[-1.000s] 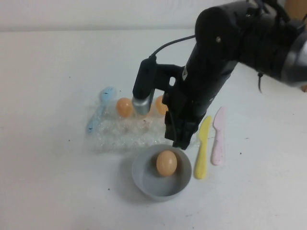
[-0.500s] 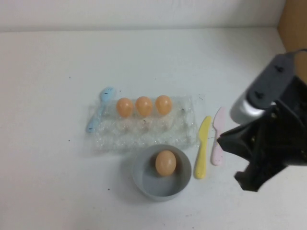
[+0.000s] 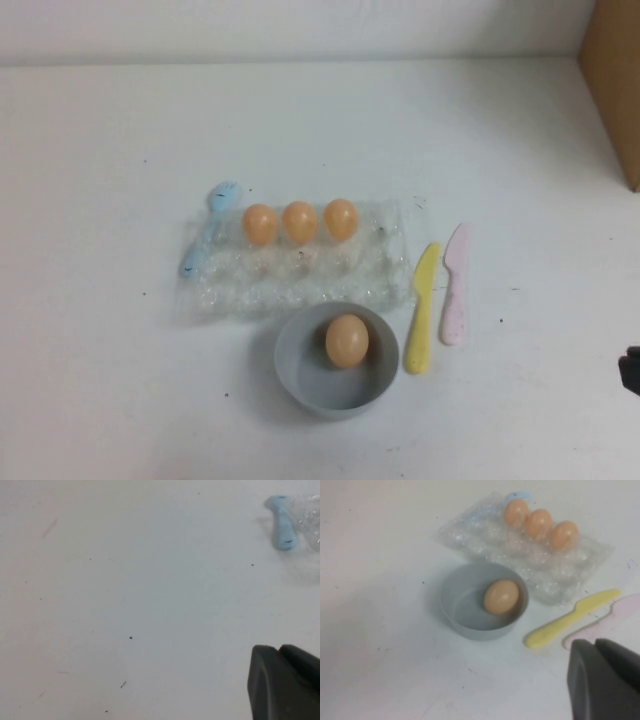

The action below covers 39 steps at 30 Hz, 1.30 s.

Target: Take an egg out of the egg box

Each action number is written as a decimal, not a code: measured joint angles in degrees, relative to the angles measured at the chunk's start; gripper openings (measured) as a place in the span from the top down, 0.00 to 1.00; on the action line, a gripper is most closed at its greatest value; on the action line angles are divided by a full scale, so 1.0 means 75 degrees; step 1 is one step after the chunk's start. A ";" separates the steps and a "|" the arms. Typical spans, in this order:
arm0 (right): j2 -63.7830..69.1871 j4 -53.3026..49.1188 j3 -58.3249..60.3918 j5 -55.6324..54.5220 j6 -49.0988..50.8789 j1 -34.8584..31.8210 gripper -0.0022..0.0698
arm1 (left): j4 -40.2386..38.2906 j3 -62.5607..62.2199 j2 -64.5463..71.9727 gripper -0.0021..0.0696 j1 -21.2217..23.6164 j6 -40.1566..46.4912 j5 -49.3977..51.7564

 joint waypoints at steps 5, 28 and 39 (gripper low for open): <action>-0.0775 -0.0329 0.0487 0.0010 0.0165 0.0000 0.99 | 0.0000 0.0000 0.0000 0.98 0.0000 0.0000 0.0000; -0.4586 -0.0719 0.5126 -0.3719 0.1198 -0.4779 0.99 | 0.0000 0.0000 0.0000 0.98 0.0000 0.0000 0.0000; -0.4586 -0.0412 0.5181 -0.2680 0.1226 -0.5013 0.99 | 0.0000 0.0000 0.0000 0.98 0.0000 0.0000 0.0000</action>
